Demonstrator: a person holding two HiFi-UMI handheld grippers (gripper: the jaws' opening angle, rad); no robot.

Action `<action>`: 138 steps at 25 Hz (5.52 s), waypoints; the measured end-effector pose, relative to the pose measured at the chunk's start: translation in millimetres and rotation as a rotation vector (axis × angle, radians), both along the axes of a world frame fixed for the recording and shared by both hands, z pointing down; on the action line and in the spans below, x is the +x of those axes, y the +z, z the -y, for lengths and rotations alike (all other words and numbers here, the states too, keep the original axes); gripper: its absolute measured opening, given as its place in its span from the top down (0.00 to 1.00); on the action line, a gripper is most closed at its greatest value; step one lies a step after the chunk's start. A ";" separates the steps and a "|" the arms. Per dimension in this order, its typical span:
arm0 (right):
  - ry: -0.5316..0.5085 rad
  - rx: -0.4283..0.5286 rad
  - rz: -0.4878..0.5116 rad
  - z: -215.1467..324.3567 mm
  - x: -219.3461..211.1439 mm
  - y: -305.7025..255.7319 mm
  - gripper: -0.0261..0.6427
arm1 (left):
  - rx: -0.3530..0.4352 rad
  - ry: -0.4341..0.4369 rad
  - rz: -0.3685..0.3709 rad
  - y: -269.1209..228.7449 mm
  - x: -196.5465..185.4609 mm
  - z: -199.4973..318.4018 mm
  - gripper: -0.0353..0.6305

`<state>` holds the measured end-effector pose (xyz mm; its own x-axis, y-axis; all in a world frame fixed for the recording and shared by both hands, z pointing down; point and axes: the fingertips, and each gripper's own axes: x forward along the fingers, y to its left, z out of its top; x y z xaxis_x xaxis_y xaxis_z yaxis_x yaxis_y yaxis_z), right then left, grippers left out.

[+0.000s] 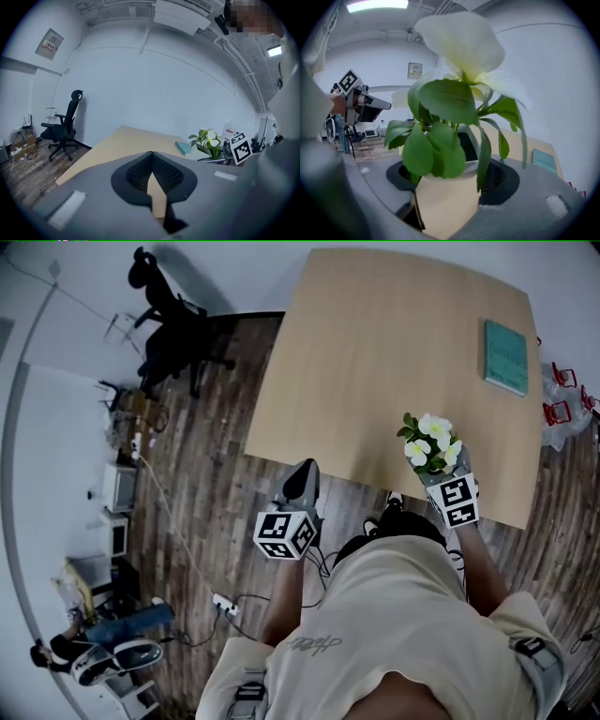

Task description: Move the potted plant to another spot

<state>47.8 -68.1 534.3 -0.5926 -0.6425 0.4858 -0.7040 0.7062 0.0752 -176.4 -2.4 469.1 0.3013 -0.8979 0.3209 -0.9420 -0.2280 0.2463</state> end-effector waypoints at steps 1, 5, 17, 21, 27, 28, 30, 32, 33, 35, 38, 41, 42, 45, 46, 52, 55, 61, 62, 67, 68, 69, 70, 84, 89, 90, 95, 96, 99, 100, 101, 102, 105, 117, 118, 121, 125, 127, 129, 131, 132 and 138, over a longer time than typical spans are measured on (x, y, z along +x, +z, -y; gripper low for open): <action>-0.008 0.010 0.017 7.6 -5.4 -1.7 0.46 | 0.003 -0.006 0.015 -1.3 -2.3 5.8 0.92; -0.052 0.041 0.048 38.3 -14.9 -7.4 0.46 | 0.036 -0.028 0.051 -14.0 -0.1 35.8 0.92; -0.039 -0.041 0.024 50.2 -4.5 19.3 0.46 | -0.004 -0.004 0.040 -6.9 -1.4 70.6 0.92; -0.041 -0.076 -0.004 39.6 -0.7 34.3 0.46 | -0.003 0.015 0.009 3.4 5.7 79.2 0.92; -0.021 -0.045 -0.039 43.2 -27.7 23.9 0.46 | -0.002 0.039 -0.016 11.1 -28.2 85.0 0.92; -0.008 -0.037 -0.035 44.6 -36.6 21.1 0.46 | 0.003 0.043 -0.009 11.3 -38.8 86.2 0.92; 0.022 -0.026 -0.026 46.0 -56.4 17.2 0.46 | 0.007 0.057 0.011 13.5 -61.2 88.9 0.92; 0.047 -0.026 -0.015 43.2 -78.4 13.1 0.46 | 0.003 0.072 0.017 15.2 -83.0 90.3 0.92; 0.055 -0.025 -0.008 40.5 -89.6 10.0 0.46 | 0.004 0.078 0.019 14.0 -93.7 90.6 0.92; 0.059 -0.018 -0.002 37.5 -111.6 4.1 0.46 | 0.020 0.087 0.035 9.1 -115.3 93.9 0.92; 0.047 -0.003 -0.019 38.2 -144.3 -1.5 0.46 | 0.047 0.093 0.054 5.4 -146.8 102.1 0.92; 0.039 0.009 -0.035 38.8 -172.7 -5.7 0.46 | 0.053 0.097 0.046 12.1 -173.3 106.9 0.92; 0.040 0.009 -0.040 38.9 -178.7 -5.5 0.46 | 0.052 0.096 0.039 15.5 -179.2 107.8 0.92; 0.049 -0.004 -0.049 37.4 -192.0 0.3 0.46 | 0.049 0.104 0.015 25.7 -191.0 108.6 0.92; 0.052 -0.006 -0.051 37.1 -197.8 1.9 0.46 | 0.047 0.111 0.010 28.7 -195.5 109.3 0.92; 0.045 -0.025 -0.056 38.1 -243.3 12.1 0.46 | 0.016 0.145 0.009 44.3 -226.5 118.4 0.92; 0.028 -0.029 -0.065 43.3 -268.2 18.1 0.46 | 0.019 0.166 0.015 43.3 -238.4 123.3 0.92; -0.001 -0.059 -0.046 55.2 -316.4 43.2 0.46 | -0.027 0.173 0.015 55.9 -266.4 126.0 0.92; -0.005 -0.073 -0.044 57.3 -320.0 49.9 0.46 | -0.033 0.174 0.013 57.3 -267.9 126.0 0.92; -0.039 -0.107 -0.066 70.4 -337.2 72.5 0.46 | -0.049 0.186 -0.003 59.9 -271.2 132.6 0.92; -0.045 -0.109 -0.068 71.9 -340.9 75.3 0.46 | -0.051 0.187 -0.005 59.6 -272.7 133.7 0.92; -0.049 -0.114 -0.068 73.5 -345.0 77.9 0.46 | -0.053 0.186 -0.007 59.4 -275.2 134.9 0.92; -0.051 -0.120 -0.067 75.4 -349.0 80.5 0.46 | -0.055 0.184 -0.009 59.5 -277.9 136.2 0.92; -0.065 -0.188 -0.134 122.1 -375.1 141.8 0.46 | -0.118 0.184 -0.025 80.6 -289.0 141.5 0.92; -0.046 -0.212 -0.124 139.5 -379.3 158.0 0.46 | -0.130 0.178 -0.020 84.2 -289.7 143.6 0.92; -0.049 -0.214 -0.124 140.9 -380.7 159.5 0.46 | -0.130 0.178 -0.017 83.8 -290.4 144.0 0.92; -0.057 -0.218 -0.113 155.2 -391.1 160.8 0.46 | -0.137 0.174 -0.017 84.0 -294.8 153.8 0.92; -0.057 -0.217 -0.111 159.2 -392.3 160.8 0.46 | -0.136 0.175 -0.018 83.3 -294.1 155.9 0.92; -0.061 -0.211 -0.113 167.2 -393.5 163.9 0.46 | -0.129 0.178 -0.019 80.9 -289.5 157.9 0.92; -0.062 -0.204 -0.114 170.3 -394.4 164.8 0.46 | -0.128 0.178 -0.019 80.5 -289.0 159.1 0.92; -0.063 -0.196 -0.115 173.1 -395.7 165.2 0.46 | -0.128 0.178 -0.020 80.3 -289.2 159.9 0.92; -0.064 -0.188 -0.114 174.9 -397.3 165.3 0.46 | -0.130 0.178 -0.020 80.2 -289.7 159.9 0.92; -0.062 -0.172 -0.099 176.9 -400.5 166.2 0.46 | -0.133 0.178 -0.018 80.7 -290.3 156.0 0.92; -0.092 -0.196 -0.160 171.4 -385.3 174.3 0.34 | -0.121 0.175 -0.015 79.4 -283.6 158.7 0.92; -0.090 -0.200 -0.163 169.1 -381.6 174.8 0.34 | -0.122 0.178 -0.016 80.2 -282.5 158.7 0.92; -0.071 -0.214 -0.161 161.5 -367.3 172.7 0.34 | -0.123 0.194 -0.024 82.9 -275.7 157.0 0.92; -0.053 -0.201 -0.154 148.5 -352.9 162.4 0.34 | -0.114 0.229 -0.032 81.6 -265.8 154.9 0.92; -0.043 -0.203 -0.149 138.5 -347.6 156.5 0.35 | -0.104 0.252 -0.035 78.1 -261.4 153.7 0.92; -0.031 -0.213 -0.145 128.2 -341.0 151.3 0.35 | -0.090 0.274 -0.040 74.3 -256.3 152.9 0.92; -0.018 -0.226 -0.139 120.4 -333.6 147.1 0.35 | -0.075 0.294 -0.039 71.3 -252.1 153.9 0.92; -0.009 -0.234 -0.137 116.3 -329.8 145.2 0.37 | -0.072 0.303 -0.036 70.7 -250.9 154.3 0.92; 0.031 -0.253 -0.100 83.0 -308.0 119.4 0.52 | -0.085 0.347 -0.019 70.3 -239.5 148.3 0.92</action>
<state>-260.2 -151.1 653.6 -0.5152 -0.5100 0.6888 -0.7235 0.6896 -0.0306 -415.9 -150.7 539.4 0.5904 -0.7114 0.3812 -0.8070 -0.5118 0.2947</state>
